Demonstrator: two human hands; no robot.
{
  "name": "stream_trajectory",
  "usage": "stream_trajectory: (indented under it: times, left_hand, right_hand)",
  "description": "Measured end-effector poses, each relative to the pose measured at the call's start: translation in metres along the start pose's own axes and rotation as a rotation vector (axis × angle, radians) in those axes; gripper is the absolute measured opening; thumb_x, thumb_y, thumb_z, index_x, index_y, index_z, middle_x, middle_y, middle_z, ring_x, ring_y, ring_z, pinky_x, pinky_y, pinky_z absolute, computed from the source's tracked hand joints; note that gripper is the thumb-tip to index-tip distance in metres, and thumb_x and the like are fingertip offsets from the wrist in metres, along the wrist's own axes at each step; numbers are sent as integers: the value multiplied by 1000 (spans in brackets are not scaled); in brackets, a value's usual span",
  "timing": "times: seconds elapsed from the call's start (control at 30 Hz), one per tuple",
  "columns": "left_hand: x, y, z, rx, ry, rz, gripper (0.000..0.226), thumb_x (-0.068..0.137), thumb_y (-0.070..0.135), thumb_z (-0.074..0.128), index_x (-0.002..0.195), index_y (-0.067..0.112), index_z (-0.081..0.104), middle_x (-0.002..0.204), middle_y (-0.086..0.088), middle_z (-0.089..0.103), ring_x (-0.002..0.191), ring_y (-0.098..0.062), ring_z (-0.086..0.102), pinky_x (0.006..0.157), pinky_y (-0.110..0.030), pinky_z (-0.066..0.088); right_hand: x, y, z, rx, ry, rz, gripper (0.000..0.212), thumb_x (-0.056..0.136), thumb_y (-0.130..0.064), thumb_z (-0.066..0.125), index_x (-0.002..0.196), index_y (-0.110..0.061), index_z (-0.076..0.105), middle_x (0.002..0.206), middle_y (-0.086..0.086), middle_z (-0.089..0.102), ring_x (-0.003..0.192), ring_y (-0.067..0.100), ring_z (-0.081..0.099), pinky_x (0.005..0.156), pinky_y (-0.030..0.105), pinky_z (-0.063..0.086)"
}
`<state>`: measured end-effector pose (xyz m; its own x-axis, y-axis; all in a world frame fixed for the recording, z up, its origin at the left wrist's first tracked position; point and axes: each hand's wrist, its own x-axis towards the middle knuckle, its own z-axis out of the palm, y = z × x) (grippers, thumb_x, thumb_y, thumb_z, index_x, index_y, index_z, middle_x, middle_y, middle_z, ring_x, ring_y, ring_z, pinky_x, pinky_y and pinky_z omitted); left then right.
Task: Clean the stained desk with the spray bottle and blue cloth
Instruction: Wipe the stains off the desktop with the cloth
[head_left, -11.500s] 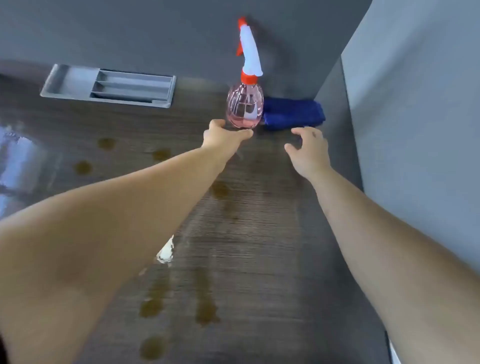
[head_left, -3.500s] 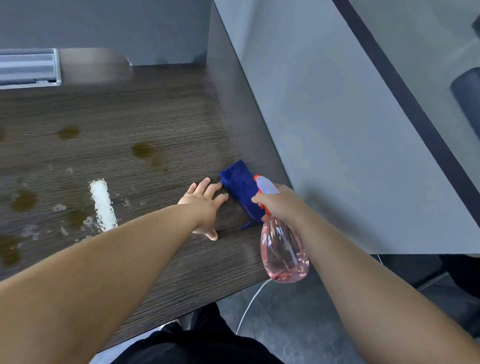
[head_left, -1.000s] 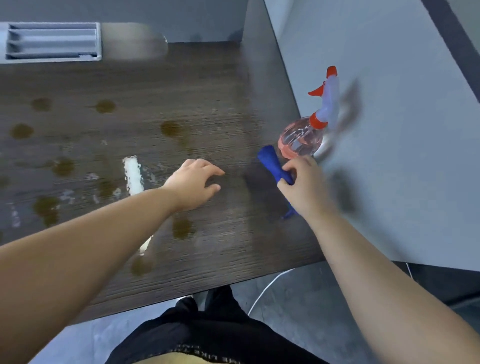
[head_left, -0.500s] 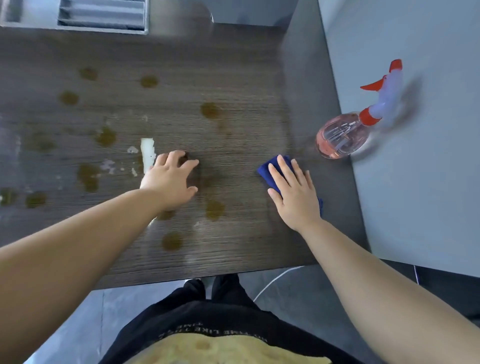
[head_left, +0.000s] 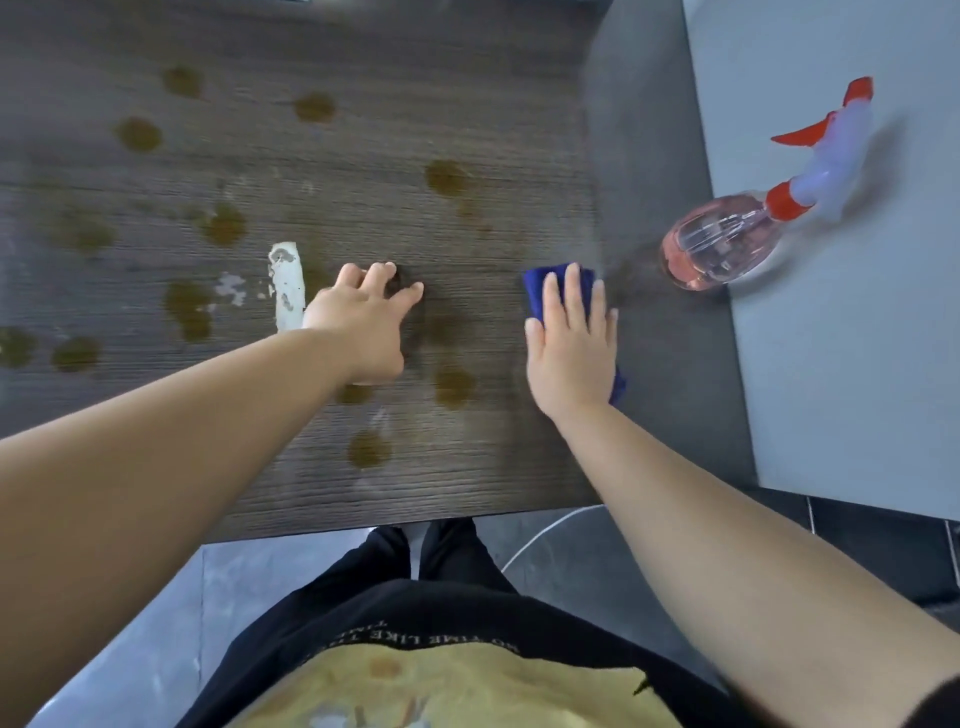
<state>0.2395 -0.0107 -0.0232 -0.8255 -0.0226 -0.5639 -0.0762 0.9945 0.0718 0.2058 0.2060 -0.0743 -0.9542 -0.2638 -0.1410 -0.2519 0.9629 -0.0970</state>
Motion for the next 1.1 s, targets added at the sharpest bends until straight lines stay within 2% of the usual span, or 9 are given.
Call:
stream_trajectory:
  times: [0.2,0.3,0.43,0.63,0.73,0.83,0.9,1.03,1.1]
  left_hand:
    - [1,-5,-3,-13,-5,9,74,86,27,49,149,35,10,154,1,10,138,-27,14,102,-41,41]
    - [0,-8,-5,-27,-9,27,74,85,24,46,149,36,10,154,3,10,138,-26,14,95,-38,44]
    - [-2,-9,-6,-56,13,31,71,86,21,46,149,30,13,155,4,13,138,-25,15,93,-35,40]
    - [-4,-25,-4,-277,25,92,63,91,13,43,149,23,20,155,3,18,143,-22,12,110,-38,25]
    - [-10,-34,1,-312,76,127,58,91,11,42,146,24,29,151,1,25,141,-22,14,110,-40,27]
    - [-14,-42,4,-281,141,104,55,91,11,41,144,23,34,147,-1,29,139,-24,16,111,-37,26]
    - [-15,-47,6,-256,145,84,55,90,14,43,144,23,33,147,-2,29,138,-25,16,111,-39,28]
    - [-14,-54,7,-245,84,73,55,90,19,46,144,24,33,148,-2,24,138,-26,15,111,-40,29]
    - [-14,-55,7,-208,30,91,56,89,21,47,144,25,32,150,-2,21,138,-26,14,109,-41,32]
  right_hand:
    - [-45,6,9,-57,-86,-699,47,97,-34,31,142,-21,40,152,3,32,140,31,27,111,48,23]
    - [-28,29,4,-11,-5,-383,49,98,-32,27,143,-18,39,153,7,31,138,37,30,108,57,30]
    - [-17,-30,7,1,22,23,50,100,-34,24,149,-19,24,158,6,16,143,36,15,114,52,17]
    - [-63,-27,14,-62,-86,-788,46,96,-34,35,140,-22,43,150,4,37,137,33,33,109,52,25]
    - [-39,1,8,-51,-10,-511,47,96,-33,31,141,-20,42,151,7,35,136,37,33,106,58,32]
    - [-13,-36,9,108,62,59,46,101,-27,29,147,-19,30,158,5,17,143,35,15,116,51,16]
    - [-16,-75,13,170,80,142,46,100,-24,36,145,-18,32,158,5,16,144,35,12,116,47,9]
    - [-49,-79,19,14,-10,-528,43,97,-27,35,137,-15,46,152,7,33,140,37,26,113,50,20]
    - [-43,-45,15,-54,-28,-638,45,97,-30,32,138,-18,46,150,4,36,139,35,28,112,50,22]
